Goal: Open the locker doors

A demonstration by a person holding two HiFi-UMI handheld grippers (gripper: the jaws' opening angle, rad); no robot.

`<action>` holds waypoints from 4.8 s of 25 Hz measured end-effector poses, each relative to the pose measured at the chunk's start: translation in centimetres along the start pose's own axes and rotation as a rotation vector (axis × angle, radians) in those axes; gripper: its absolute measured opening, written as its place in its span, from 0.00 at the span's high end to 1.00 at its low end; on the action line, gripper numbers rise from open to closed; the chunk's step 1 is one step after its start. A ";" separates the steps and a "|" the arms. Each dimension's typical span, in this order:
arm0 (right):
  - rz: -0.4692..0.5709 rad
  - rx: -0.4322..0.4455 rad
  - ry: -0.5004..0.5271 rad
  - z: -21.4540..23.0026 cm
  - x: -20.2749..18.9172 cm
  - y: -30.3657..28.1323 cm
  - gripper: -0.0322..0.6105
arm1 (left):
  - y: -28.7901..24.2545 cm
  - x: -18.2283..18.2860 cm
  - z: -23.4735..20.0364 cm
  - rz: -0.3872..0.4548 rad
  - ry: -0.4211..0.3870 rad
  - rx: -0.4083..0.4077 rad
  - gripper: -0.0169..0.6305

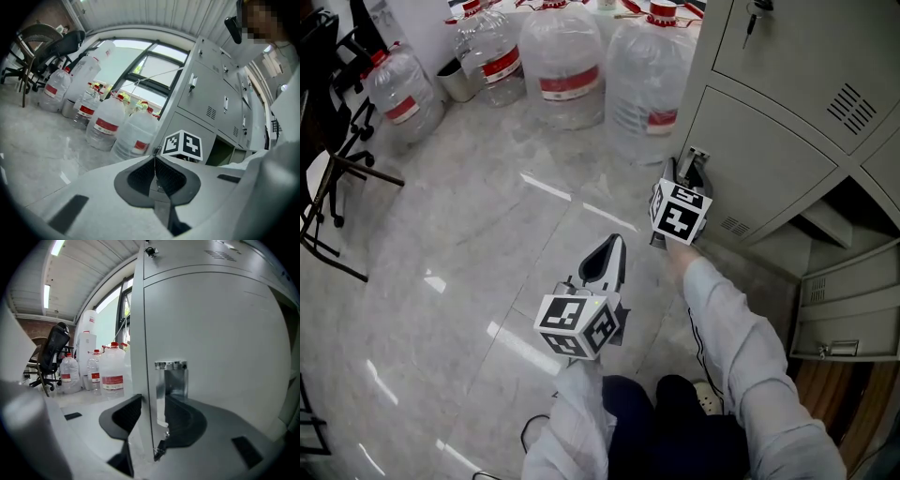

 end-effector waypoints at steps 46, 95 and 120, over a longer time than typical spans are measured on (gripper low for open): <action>-0.059 0.237 0.096 2.0 -3.1 13.4 0.79 | 0.7 -1.2 -1.3 -0.051 0.020 -0.036 0.96; -0.009 0.935 0.270 17.1 -5.8 24.1 0.79 | -9.0 -10.3 6.0 -0.268 -0.041 -0.259 0.96; -0.074 1.063 0.357 24.8 -5.6 25.6 0.77 | -10.0 -12.1 10.8 -0.342 -0.072 -0.542 0.96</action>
Point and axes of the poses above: the fingertips, and each gripper's own axes: y backward along the fingers, z to its right, x out of its top, the point moved 8 cm from there along y, backward along the fingers, and after that the axes turned 6 degrees about -x, right-handed, at the moved point
